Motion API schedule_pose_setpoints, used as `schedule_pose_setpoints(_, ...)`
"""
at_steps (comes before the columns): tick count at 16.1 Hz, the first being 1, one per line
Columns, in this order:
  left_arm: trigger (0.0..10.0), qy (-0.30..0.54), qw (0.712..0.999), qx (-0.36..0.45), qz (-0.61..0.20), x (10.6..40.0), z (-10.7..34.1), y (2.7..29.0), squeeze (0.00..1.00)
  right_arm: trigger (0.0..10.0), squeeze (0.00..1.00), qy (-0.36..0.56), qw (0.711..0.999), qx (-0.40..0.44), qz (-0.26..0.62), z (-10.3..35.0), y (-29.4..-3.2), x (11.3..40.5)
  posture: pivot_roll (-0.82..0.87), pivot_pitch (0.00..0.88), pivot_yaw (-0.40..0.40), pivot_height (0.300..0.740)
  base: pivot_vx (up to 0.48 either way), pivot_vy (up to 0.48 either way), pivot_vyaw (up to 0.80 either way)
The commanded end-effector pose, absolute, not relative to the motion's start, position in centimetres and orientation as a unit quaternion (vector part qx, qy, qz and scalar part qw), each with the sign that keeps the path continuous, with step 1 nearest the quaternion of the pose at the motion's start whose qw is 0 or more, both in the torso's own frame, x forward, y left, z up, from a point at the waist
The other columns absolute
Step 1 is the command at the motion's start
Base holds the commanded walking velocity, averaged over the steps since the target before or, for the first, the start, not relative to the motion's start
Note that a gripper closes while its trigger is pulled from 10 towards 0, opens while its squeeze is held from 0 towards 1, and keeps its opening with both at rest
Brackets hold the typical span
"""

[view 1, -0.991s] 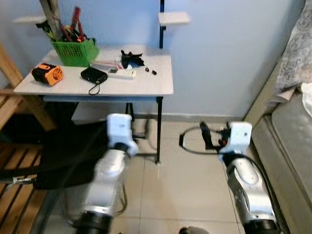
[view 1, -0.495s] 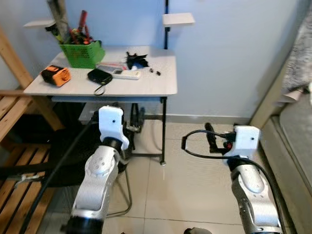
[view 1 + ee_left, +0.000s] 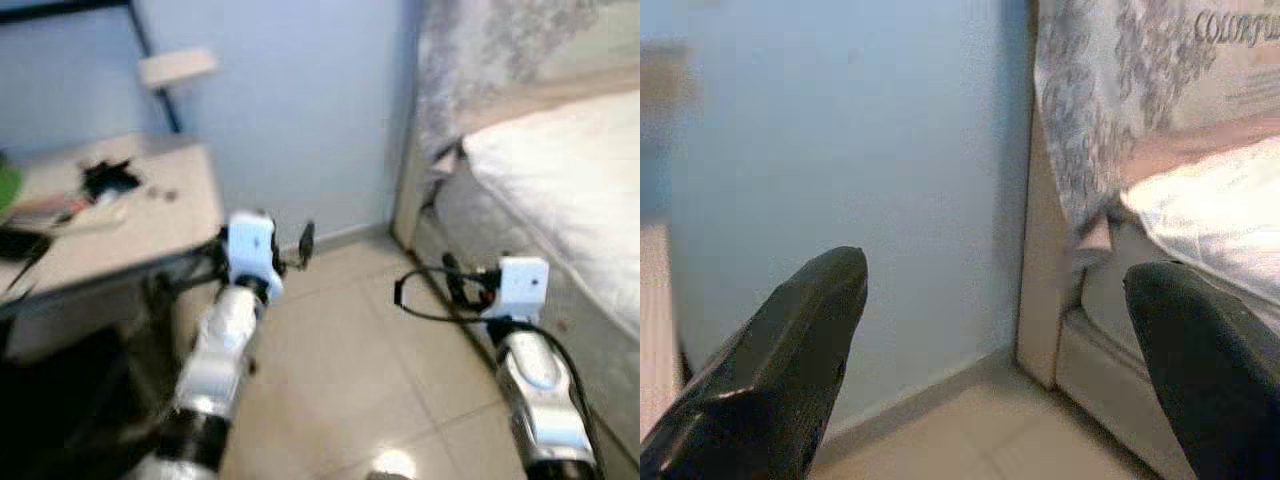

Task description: Clean up the room

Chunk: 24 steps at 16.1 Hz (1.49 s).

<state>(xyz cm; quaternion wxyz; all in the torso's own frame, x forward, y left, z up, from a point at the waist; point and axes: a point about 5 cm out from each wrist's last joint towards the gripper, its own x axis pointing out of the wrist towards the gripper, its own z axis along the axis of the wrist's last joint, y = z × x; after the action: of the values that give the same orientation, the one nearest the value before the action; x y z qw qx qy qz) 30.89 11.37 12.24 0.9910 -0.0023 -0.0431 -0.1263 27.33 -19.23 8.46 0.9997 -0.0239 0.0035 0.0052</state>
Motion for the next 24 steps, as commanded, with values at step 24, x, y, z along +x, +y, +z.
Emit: schedule_pose_setpoints(24, 10.0, -0.048, 0.99, -0.034, -0.128, 29.0, 10.3, 13.0, 0.0, 10.0, 0.0, -0.019, 1.0, 0.017, -0.004, 7.7, -19.1, 26.6, -0.15, 0.0, 0.078, 0.736, 0.084, -0.085, -0.71)
